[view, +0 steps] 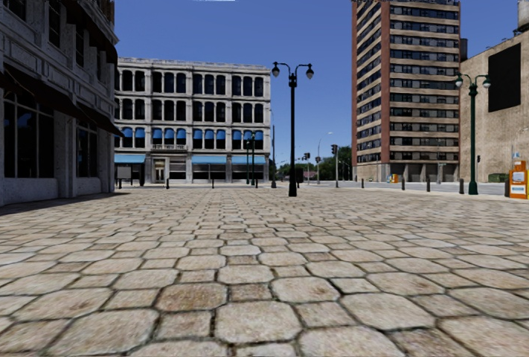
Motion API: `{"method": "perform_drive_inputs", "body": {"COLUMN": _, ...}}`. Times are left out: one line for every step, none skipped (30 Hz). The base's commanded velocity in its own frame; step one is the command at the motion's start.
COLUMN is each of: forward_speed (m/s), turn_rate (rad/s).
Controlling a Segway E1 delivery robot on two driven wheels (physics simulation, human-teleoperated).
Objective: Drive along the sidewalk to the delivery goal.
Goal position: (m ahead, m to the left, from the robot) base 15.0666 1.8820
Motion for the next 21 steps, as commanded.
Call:
{"method": "perform_drive_inputs", "body": {"forward_speed": 2.00, "turn_rate": 0.51}}
{"method": "perform_drive_inputs", "body": {"forward_speed": 2.00, "turn_rate": 0.33}}
{"method": "perform_drive_inputs", "body": {"forward_speed": 2.00, "turn_rate": 0.09}}
{"method": "perform_drive_inputs", "body": {"forward_speed": 2.00, "turn_rate": 0.01}}
{"method": "perform_drive_inputs", "body": {"forward_speed": 2.00, "turn_rate": 0.00}}
{"method": "perform_drive_inputs", "body": {"forward_speed": 2.00, "turn_rate": 0.00}}
{"method": "perform_drive_inputs", "body": {"forward_speed": 2.00, "turn_rate": 0.00}}
{"method": "perform_drive_inputs", "body": {"forward_speed": 2.00, "turn_rate": 0.00}}
{"method": "perform_drive_inputs", "body": {"forward_speed": 2.00, "turn_rate": 0.00}}
{"method": "perform_drive_inputs", "body": {"forward_speed": 2.00, "turn_rate": 0.00}}
{"method": "perform_drive_inputs", "body": {"forward_speed": 2.00, "turn_rate": 0.00}}
{"method": "perform_drive_inputs", "body": {"forward_speed": 2.00, "turn_rate": 0.00}}
{"method": "perform_drive_inputs", "body": {"forward_speed": 2.00, "turn_rate": 0.00}}
{"method": "perform_drive_inputs", "body": {"forward_speed": 2.00, "turn_rate": 0.00}}
{"method": "perform_drive_inputs", "body": {"forward_speed": 2.00, "turn_rate": 0.00}}
{"method": "perform_drive_inputs", "body": {"forward_speed": 2.00, "turn_rate": 0.00}}
{"method": "perform_drive_inputs", "body": {"forward_speed": 2.00, "turn_rate": 0.00}}
{"method": "perform_drive_inputs", "body": {"forward_speed": 2.00, "turn_rate": 0.00}}
{"method": "perform_drive_inputs", "body": {"forward_speed": 2.00, "turn_rate": 0.09}}
{"method": "perform_drive_inputs", "body": {"forward_speed": 2.00, "turn_rate": 0.65}}
{"method": "perform_drive_inputs", "body": {"forward_speed": 2.00, "turn_rate": 0.85}}
